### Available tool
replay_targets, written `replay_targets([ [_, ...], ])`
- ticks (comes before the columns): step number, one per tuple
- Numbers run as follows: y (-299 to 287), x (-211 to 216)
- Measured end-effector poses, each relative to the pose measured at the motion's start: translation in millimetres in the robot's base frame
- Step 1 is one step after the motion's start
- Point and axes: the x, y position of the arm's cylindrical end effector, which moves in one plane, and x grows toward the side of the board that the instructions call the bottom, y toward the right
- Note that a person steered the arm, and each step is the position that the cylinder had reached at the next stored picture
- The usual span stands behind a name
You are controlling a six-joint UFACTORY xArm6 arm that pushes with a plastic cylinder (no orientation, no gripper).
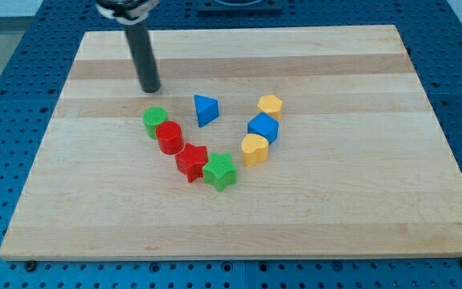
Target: Move the red circle diagonal to the red star
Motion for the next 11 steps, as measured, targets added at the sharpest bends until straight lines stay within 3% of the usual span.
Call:
replay_targets([
  [1, -32, 8],
  [3, -26, 126],
  [5, 9, 215],
  [6, 11, 162],
  [7, 11, 141],
  [8, 17, 151],
  [9, 47, 205],
  [11, 101, 184],
])
